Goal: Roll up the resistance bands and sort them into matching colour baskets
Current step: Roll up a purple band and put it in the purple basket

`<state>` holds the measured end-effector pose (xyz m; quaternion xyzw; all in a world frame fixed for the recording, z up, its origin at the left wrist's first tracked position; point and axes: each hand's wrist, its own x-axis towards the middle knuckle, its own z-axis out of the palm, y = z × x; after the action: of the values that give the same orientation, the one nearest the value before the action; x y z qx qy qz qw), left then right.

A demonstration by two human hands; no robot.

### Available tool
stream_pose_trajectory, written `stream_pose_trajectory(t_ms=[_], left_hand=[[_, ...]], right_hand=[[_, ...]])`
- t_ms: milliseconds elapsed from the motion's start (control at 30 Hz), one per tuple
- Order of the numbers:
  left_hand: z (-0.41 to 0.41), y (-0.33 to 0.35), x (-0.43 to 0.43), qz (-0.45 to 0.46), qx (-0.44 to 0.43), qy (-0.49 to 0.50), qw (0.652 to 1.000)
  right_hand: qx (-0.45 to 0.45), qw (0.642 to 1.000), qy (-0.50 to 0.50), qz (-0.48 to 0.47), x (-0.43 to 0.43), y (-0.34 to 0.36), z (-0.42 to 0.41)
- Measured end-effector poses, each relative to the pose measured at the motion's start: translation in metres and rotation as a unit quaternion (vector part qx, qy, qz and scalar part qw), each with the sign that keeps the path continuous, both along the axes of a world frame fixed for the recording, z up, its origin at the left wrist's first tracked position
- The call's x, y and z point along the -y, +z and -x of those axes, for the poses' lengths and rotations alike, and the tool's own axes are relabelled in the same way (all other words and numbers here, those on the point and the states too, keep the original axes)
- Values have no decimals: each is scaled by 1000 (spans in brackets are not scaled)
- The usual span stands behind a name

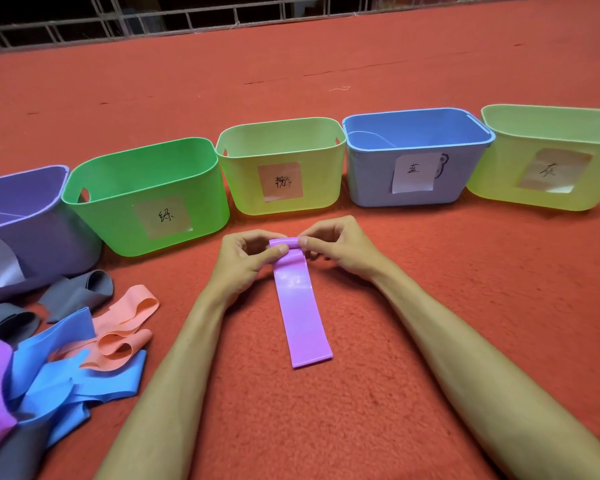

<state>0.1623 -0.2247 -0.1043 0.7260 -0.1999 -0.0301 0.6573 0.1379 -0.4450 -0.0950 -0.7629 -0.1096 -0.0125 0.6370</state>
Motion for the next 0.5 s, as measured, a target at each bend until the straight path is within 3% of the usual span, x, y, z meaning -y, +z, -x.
stream_pose_trajectory(t_ms=[267, 500], left_hand=[[-3, -3, 0, -51, -21, -12, 998], [-1, 0, 1, -22, -57, -8, 998]], right_hand=[[-8, 999, -25, -29, 3, 2, 1], [-7, 998, -1, -59, 4, 0, 1]])
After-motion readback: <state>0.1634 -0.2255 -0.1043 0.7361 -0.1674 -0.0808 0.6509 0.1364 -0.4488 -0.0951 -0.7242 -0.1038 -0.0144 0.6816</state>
